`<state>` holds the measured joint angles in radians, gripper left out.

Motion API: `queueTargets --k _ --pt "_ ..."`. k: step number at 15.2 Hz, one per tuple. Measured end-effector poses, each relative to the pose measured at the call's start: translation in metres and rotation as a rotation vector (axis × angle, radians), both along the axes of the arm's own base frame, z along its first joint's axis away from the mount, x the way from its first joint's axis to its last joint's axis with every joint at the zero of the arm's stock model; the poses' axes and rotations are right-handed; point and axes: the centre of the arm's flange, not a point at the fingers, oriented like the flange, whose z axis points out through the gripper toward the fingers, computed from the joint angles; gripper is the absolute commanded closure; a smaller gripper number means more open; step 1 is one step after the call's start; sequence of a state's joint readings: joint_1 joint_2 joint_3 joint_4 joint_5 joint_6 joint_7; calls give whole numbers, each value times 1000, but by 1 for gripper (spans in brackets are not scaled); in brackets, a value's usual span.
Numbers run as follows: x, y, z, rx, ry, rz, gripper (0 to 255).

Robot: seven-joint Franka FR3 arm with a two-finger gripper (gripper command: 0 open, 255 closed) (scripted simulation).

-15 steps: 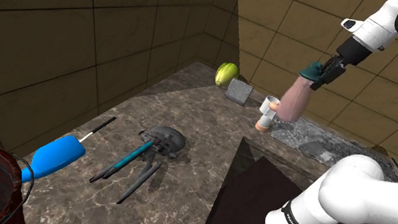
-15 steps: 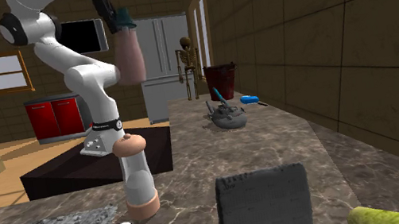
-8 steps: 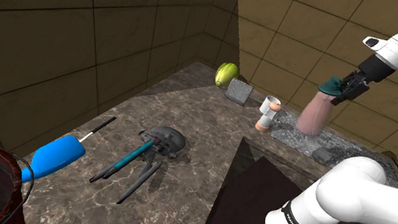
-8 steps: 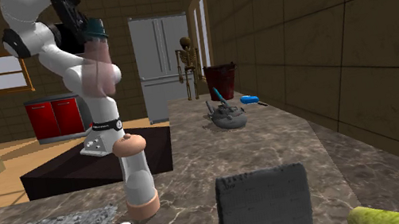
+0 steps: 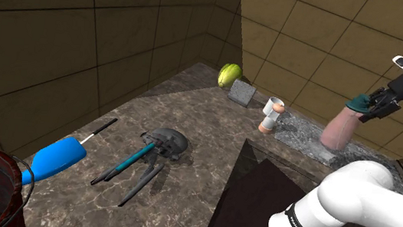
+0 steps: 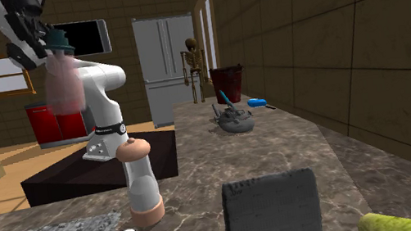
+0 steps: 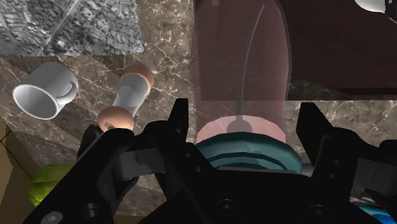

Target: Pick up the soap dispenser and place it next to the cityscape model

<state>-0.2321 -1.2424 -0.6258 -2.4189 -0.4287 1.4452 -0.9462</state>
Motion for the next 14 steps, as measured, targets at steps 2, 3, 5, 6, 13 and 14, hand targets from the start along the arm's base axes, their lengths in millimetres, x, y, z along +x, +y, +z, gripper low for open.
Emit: queueTargets --k 2,3,5,6,13,14 --pt "-21 -16 -4 0 0 0 255" --pt "-33 -23 -7 0 0 0 255" --pt "-52 -36 -12 0 -1 0 255" --pt "-62 -46 -13 0 0 0 255" --pt "-138 -95 -31 -1 -1 0 255" --pt "-149 -103 -33 0 -1 0 255"
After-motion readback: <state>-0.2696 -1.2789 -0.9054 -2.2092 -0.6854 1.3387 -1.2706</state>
